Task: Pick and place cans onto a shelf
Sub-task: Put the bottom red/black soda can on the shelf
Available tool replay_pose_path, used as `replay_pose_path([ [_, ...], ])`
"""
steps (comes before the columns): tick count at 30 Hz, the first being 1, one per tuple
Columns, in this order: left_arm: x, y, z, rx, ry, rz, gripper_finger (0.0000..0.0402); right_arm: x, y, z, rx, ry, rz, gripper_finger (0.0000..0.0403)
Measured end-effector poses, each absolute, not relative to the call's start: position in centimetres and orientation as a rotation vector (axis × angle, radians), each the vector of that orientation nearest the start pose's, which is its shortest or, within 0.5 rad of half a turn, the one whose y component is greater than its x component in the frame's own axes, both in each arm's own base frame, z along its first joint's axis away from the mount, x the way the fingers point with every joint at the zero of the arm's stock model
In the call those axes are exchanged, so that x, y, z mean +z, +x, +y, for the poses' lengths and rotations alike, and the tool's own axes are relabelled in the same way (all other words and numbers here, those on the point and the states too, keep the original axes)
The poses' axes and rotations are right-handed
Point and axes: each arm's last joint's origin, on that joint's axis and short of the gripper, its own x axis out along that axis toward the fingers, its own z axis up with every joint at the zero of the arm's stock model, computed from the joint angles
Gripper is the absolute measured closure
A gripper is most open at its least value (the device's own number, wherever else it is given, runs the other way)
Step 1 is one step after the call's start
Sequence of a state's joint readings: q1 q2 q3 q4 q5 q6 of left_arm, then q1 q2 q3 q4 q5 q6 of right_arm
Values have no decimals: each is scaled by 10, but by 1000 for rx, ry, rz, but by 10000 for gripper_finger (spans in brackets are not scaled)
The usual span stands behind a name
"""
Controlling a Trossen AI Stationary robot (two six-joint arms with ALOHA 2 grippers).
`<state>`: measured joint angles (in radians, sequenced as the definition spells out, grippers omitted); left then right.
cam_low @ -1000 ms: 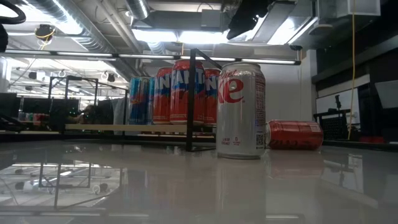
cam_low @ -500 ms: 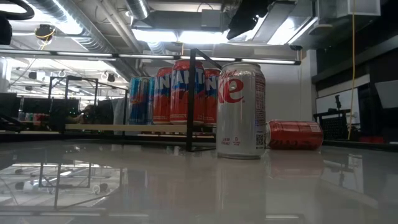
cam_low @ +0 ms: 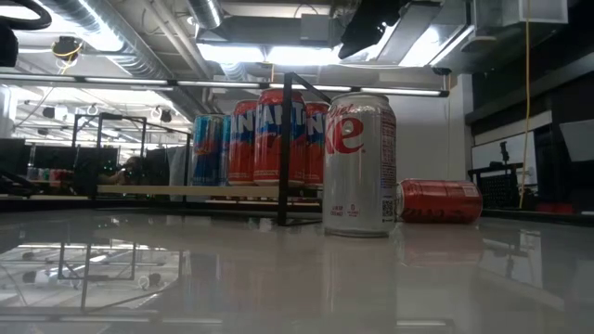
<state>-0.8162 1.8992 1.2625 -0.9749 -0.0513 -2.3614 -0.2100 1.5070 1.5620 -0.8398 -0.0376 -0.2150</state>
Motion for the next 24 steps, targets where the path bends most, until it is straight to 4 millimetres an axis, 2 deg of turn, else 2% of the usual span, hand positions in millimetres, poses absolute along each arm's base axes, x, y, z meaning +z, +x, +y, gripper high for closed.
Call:
replay_pose_path([
  [10,159,230,-243,1192,-1145,1188,56,372,306,-64,-79,-107,793,84],
  [17,159,231,-244,1189,-1149,1180,93,372,306,-64,-79,-107,793,84],
  [24,160,236,-240,1146,-1123,986,111,372,306,-64,-79,-107,793,84],
])
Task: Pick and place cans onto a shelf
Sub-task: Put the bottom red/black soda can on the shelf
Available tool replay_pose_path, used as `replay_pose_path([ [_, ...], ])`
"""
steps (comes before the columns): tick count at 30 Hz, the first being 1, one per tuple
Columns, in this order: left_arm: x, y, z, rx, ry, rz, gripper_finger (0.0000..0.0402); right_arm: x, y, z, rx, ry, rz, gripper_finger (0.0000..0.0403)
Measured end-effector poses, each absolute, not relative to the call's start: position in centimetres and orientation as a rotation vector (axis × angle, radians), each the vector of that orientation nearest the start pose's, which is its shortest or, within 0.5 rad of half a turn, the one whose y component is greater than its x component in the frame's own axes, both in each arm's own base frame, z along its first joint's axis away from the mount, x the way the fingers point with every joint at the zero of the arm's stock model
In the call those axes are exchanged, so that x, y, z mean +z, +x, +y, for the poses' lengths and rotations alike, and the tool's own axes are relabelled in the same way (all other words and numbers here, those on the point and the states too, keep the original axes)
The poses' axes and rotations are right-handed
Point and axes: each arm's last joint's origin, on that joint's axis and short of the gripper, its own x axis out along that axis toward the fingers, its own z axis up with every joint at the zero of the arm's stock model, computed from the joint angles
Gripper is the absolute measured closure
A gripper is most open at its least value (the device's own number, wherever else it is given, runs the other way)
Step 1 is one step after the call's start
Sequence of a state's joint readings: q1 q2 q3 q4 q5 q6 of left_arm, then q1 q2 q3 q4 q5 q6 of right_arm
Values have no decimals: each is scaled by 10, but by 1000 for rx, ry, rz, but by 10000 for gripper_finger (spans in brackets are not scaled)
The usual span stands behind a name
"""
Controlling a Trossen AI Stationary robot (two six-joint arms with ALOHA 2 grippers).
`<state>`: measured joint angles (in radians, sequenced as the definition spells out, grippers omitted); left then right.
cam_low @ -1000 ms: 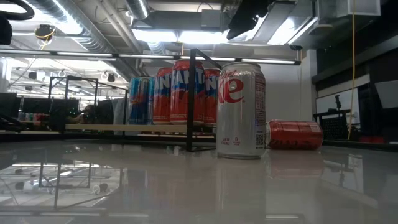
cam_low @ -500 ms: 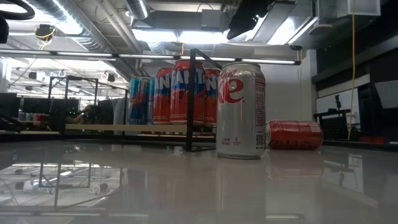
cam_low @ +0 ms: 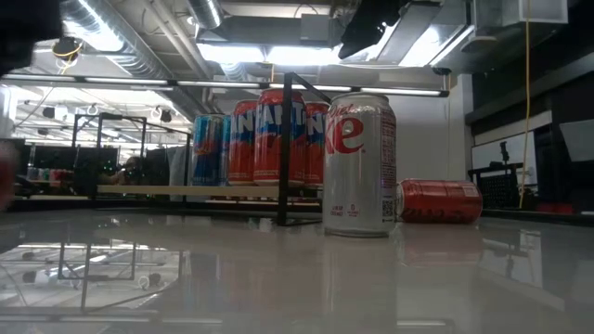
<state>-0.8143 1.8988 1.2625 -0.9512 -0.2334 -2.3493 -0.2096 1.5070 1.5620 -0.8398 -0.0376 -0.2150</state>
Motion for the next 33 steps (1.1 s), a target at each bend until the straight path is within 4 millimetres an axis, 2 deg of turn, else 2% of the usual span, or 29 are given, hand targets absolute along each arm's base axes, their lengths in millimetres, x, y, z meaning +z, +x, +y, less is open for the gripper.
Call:
replay_pose_path([
  [11,166,251,-221,1072,-1005,533,114,372,306,-64,-79,-107,793,84],
  [19,175,260,-189,1070,-685,238,114,372,306,-64,-78,-107,792,84],
  [27,187,261,-155,1139,-439,116,114,372,307,-64,-78,-108,788,84],
  [33,217,251,-132,1194,-359,131,114,373,308,-64,-81,-110,774,84],
])
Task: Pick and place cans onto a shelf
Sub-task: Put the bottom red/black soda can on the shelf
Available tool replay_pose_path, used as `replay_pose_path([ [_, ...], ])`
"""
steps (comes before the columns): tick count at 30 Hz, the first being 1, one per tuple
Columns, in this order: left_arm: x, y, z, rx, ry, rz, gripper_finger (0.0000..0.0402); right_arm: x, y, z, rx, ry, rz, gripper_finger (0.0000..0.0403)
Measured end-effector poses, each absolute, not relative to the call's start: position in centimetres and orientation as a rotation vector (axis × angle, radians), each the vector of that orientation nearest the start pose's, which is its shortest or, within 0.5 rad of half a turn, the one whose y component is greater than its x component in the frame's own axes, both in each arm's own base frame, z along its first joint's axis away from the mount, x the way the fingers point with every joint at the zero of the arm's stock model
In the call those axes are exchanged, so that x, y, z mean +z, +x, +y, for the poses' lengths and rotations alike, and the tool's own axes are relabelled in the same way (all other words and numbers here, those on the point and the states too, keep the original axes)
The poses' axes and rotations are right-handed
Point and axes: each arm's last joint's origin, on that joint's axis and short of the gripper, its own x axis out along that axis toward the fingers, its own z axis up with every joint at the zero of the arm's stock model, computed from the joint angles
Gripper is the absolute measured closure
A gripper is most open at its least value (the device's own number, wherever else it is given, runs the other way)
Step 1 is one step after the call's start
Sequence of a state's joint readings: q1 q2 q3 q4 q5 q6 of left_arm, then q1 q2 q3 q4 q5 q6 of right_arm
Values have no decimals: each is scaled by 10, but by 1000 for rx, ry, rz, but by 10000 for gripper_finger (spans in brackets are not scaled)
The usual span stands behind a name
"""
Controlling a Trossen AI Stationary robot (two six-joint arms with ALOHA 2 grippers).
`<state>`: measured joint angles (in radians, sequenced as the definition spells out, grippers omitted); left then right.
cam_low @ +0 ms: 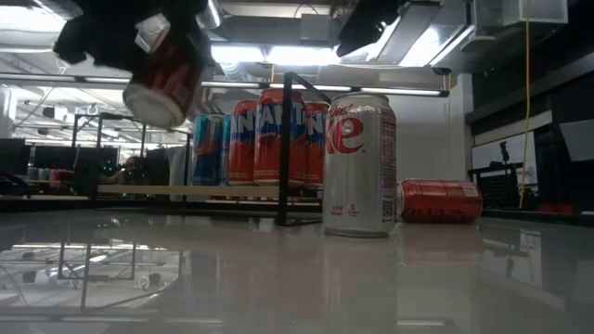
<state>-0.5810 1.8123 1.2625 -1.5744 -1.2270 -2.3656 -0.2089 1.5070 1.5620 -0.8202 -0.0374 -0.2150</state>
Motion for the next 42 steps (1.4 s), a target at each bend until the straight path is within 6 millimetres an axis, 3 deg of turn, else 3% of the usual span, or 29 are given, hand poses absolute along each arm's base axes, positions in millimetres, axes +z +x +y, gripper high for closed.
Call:
replay_pose_path([
  [9,266,234,-100,1146,-209,146,114,375,309,-64,-83,-112,757,84],
  [13,272,221,-85,1138,-156,84,114,375,309,-64,-83,-113,755,84],
  [17,261,208,-74,1132,-133,18,114,376,310,-65,-86,-115,739,84],
  [22,230,197,-64,1117,-97,-56,114,383,316,-66,-98,-129,646,84],
  [31,180,196,-43,1205,-139,-97,114,374,348,-70,-26,-124,513,84],
  [42,168,215,-31,1288,-167,-126,114,373,363,-74,-32,-177,415,84],
])
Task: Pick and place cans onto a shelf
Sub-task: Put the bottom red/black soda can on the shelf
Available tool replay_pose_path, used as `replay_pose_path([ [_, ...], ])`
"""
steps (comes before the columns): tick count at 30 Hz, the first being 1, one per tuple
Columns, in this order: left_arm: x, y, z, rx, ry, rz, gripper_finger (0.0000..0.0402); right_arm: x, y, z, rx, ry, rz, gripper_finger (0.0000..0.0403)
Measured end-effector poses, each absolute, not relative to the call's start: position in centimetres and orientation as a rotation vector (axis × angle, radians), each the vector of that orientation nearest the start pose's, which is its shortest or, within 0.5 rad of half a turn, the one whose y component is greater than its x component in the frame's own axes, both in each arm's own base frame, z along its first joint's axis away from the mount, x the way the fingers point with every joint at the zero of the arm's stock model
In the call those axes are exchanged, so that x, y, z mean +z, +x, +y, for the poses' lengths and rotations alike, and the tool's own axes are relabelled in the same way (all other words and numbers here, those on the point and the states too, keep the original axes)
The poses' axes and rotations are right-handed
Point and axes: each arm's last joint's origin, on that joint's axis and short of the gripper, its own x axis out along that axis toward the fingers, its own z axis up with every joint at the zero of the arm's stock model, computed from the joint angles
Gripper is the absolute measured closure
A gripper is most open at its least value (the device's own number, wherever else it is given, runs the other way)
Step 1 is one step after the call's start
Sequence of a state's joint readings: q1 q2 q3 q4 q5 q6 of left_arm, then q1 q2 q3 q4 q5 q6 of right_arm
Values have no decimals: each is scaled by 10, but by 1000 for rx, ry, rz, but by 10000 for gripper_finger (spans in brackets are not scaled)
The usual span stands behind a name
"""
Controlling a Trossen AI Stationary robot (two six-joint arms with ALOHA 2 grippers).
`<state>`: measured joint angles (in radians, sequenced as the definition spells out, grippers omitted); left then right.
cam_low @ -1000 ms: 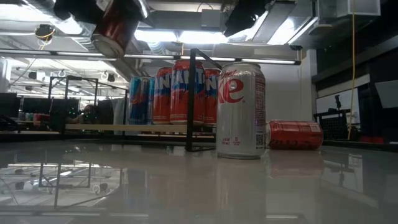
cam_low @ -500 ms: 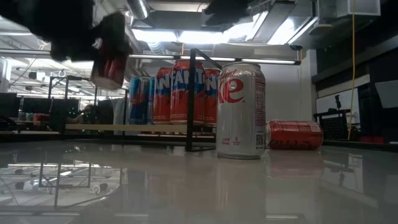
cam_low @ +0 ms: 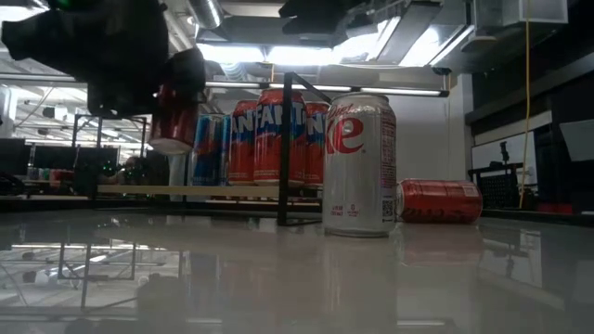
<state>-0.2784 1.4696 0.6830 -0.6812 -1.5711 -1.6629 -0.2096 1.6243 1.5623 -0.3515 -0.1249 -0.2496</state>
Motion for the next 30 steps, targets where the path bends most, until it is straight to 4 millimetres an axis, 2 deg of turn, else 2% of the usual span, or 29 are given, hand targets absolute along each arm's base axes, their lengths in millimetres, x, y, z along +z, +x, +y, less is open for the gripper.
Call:
replay_pose_path([
  [6,169,224,-33,1293,-150,-107,114,372,364,-74,-27,-198,416,84],
  [22,168,227,-45,1201,-203,81,114,370,364,-74,-17,-228,438,84],
  [26,175,222,-38,1198,-191,173,114,370,364,-74,-17,-229,437,84],
  [30,193,216,-21,1208,-153,265,114,370,364,-74,-16,-235,435,84],
])
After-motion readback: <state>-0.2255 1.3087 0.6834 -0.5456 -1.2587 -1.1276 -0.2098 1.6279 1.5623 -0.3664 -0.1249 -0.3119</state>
